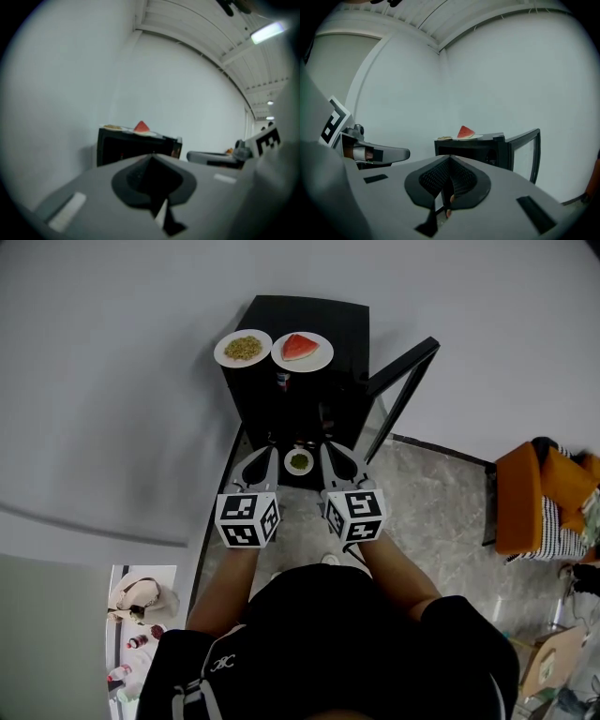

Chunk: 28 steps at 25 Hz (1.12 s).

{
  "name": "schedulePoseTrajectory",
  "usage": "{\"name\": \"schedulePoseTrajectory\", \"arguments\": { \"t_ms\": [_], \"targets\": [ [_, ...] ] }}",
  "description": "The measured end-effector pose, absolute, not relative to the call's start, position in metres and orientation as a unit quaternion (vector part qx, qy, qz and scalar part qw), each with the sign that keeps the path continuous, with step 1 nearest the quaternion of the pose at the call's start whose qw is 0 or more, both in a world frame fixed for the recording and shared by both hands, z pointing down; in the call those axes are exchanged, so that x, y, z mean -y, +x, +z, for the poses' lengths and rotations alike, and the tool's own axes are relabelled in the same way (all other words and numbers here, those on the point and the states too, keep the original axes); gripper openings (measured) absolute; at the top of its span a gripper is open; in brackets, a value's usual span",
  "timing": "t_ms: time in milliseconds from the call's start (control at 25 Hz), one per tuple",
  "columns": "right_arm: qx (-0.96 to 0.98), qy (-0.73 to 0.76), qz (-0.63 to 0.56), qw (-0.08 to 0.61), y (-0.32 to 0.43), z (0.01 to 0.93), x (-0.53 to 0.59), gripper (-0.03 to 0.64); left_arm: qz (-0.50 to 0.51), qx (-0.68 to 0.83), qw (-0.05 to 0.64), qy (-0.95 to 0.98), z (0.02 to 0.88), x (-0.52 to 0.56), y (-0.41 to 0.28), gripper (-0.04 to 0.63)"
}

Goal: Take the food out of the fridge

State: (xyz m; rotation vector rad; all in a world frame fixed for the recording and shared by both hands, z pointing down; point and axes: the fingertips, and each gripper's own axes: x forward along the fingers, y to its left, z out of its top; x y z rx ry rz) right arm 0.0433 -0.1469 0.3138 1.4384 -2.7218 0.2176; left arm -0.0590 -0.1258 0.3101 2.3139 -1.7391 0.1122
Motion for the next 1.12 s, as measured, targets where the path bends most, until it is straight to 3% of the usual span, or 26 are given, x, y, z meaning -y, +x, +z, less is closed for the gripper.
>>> {"name": "schedulePoseTrajectory", "arguments": {
  "t_ms": [760,1120],
  "targets": [
    [0.877,0.434,0.197,0.065,0.028,0.387,0.131,0.0,0.037,0.587,0.147,0.795,0.344,0.097,-0.07,0.0],
    [0.863,0.425,0.251,0.111,-0.008,0.45,0.128,0.0,0.04,0.604,0.208,0.769,0.405,0.092,-0.112,0.0]
  ]
}}
